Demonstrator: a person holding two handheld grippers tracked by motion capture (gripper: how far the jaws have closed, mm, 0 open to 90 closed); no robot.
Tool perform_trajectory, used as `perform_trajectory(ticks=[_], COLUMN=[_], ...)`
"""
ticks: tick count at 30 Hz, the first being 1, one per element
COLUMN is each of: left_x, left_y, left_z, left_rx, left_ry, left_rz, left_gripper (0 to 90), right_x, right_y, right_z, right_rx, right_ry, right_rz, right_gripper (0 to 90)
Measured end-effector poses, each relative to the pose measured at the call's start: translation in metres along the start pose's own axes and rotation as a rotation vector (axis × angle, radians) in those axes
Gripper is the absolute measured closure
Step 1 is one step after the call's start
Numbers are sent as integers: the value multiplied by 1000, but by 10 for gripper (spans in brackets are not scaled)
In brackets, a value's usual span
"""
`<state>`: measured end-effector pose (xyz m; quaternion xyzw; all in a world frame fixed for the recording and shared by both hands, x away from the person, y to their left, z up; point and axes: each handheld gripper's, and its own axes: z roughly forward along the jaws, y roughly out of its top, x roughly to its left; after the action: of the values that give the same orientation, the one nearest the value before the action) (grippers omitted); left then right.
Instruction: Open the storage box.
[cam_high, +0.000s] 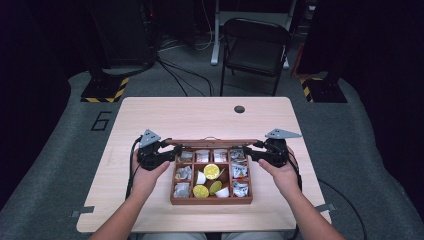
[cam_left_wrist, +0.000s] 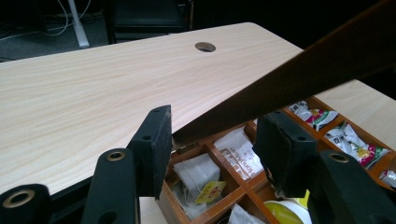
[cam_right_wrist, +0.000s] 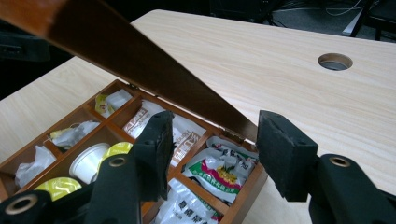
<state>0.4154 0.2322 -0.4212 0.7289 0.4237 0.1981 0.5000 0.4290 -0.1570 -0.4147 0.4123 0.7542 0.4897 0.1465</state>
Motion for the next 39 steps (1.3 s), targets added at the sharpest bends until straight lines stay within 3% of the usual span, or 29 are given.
perform_trajectory(ticks=[5,10,16,22,28,39], left_x=[2,3,6,8,10,14], left_y=[0,3,8,9,10,11], left_z=[3,7,10,13,17,25], left_rx=[5,12,12,-5,-7,-20], left_ry=[1,8,15,12,8,9], left_rz=[1,14,24,0,15,5], left_gripper=[462,461,463,461,459,456], right_x=[-5,-7,-10,-14,-19,-22], right_y=[0,1,2,2,2,7], right_z=[7,13,20,26,33,40], right_rx=[10,11,-3,-3,0,7], right_ry=[-15,-6,-3,-3,-4,-30], right_rz=[11,-12,12,29,49,36], right_gripper=[439,435,435,437,437,439])
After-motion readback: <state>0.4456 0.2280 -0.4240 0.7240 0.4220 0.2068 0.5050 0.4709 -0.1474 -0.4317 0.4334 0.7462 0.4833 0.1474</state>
